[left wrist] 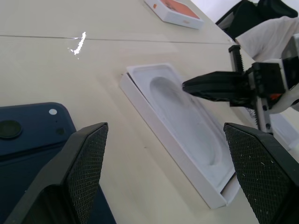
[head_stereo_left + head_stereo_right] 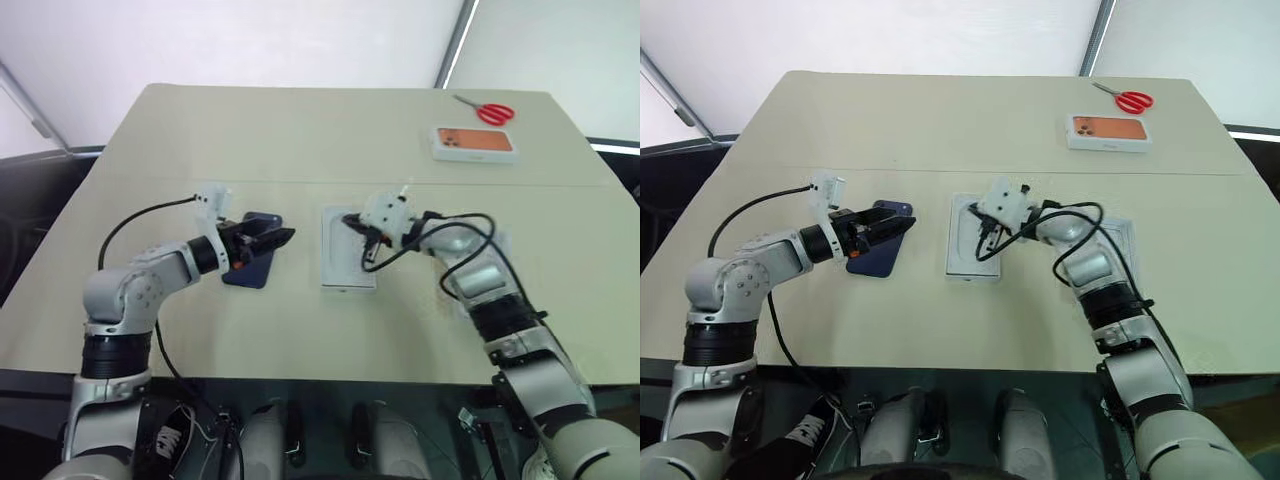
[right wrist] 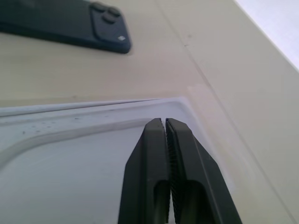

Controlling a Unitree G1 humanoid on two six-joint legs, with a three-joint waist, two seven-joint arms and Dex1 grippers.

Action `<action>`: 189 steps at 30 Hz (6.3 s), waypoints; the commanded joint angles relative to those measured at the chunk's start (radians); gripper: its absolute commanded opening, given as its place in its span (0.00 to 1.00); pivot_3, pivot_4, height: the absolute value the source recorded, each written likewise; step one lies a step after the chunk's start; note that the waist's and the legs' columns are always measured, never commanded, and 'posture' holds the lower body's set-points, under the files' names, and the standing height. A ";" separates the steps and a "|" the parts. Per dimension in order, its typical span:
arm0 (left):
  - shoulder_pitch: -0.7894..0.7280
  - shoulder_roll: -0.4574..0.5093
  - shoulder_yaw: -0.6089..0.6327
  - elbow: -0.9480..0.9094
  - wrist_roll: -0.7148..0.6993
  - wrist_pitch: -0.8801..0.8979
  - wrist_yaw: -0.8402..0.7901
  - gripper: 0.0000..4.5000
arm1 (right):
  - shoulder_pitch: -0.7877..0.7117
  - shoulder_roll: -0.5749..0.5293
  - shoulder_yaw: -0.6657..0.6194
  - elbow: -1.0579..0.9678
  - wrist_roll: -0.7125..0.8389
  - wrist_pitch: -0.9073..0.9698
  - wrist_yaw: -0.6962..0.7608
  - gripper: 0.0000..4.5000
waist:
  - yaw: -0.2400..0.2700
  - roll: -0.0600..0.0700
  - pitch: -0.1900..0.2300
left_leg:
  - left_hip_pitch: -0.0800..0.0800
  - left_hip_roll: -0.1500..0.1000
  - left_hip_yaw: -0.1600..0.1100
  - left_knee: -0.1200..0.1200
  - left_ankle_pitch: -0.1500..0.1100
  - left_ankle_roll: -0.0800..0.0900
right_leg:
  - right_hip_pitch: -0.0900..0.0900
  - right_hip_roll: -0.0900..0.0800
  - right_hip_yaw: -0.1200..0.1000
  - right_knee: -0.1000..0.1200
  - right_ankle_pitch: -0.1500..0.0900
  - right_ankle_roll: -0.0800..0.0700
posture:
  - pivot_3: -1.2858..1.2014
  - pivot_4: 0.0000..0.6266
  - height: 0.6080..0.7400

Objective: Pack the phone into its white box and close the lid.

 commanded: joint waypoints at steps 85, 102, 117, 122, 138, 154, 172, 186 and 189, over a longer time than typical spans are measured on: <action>-0.185 0.036 -0.031 0.532 0.168 0.293 -0.190 0.93 | -0.188 0.346 0.205 0.103 -0.120 0.380 -0.029 0.00 | -0.003 0.010 -0.019 | 0.003 -0.001 0.001 -0.003 -0.002 -0.004 | 0.000 0.000 0.001 0.002 0.000 0.000 | 0.52 0.24 0.98; -0.128 0.030 0.056 0.487 0.147 0.318 -0.138 0.19 | -0.178 0.330 0.208 0.102 -0.125 0.363 -0.023 0.00 | -0.006 0.010 -0.019 | 0.002 -0.001 0.001 -0.003 -0.001 -0.004 | -0.001 0.000 0.001 0.001 0.000 0.000 | 0.52 0.24 0.98; -0.096 0.005 0.097 0.455 0.094 0.357 -0.076 0.00 | -0.172 0.324 0.205 0.094 -0.116 0.334 -0.011 0.00 | -0.008 0.009 -0.019 | 0.004 0.000 0.000 -0.004 -0.002 -0.004 | 0.001 0.000 0.001 0.000 0.000 0.000 | 0.52 0.24 0.98; -0.098 -0.024 0.191 0.435 0.028 0.396 -0.067 0.00 | -0.162 0.339 0.079 0.028 0.034 0.370 0.049 0.00 | -0.008 0.009 -0.019 | 0.003 -0.001 0.000 -0.004 -0.002 -0.004 | 0.000 0.000 0.001 0.000 0.000 0.000 | 0.52 0.24 0.98; -0.085 -0.140 0.443 0.331 -0.119 0.329 0.089 0.00 | 0.064 -0.073 0.090 -0.440 0.207 0.513 0.392 0.87 | -0.007 0.003 -0.014 | 0.000 0.000 -0.001 -0.004 -0.002 -0.003 | -0.002 -0.002 0.001 -0.002 0.000 0.000 | 0.52 0.24 0.98; -0.091 -0.146 0.399 0.334 -0.140 0.300 0.125 0.00 | 0.121 -0.105 0.122 -0.451 0.174 0.539 0.332 0.58 | -0.002 -0.002 -0.011 | -0.001 0.001 -0.001 -0.004 -0.002 -0.004 | -0.003 -0.002 0.001 -0.002 0.000 0.000 | 0.52 0.24 0.98; -0.079 -0.151 0.387 0.292 -0.171 0.326 0.163 0.00 | 0.128 -0.098 0.142 -0.433 0.143 0.522 0.311 0.29 | -0.004 -0.002 -0.011 | 0.000 0.001 -0.001 -0.004 -0.002 -0.004 | -0.002 -0.002 0.001 -0.002 0.000 -0.001 | 0.52 0.24 0.98; -0.160 -0.243 0.397 0.244 -0.244 0.376 0.269 0.00 | 0.235 -0.262 0.074 -0.553 0.180 0.518 0.367 0.29 | 0.023 -0.004 -0.010 | -0.001 -0.001 -0.002 -0.004 -0.003 -0.002 | -0.002 -0.005 0.000 -0.004 0.000 -0.001 | 0.52 0.24 0.98; -0.175 -0.260 0.389 0.239 -0.256 0.377 0.287 0.00 | 0.284 -0.335 0.043 -0.590 0.191 0.512 0.384 0.29 | 0.024 -0.004 -0.010 | -0.001 -0.001 -0.002 -0.004 -0.003 -0.001 | -0.001 -0.006 0.000 -0.004 0.000 0.000 | 0.52 0.24 0.98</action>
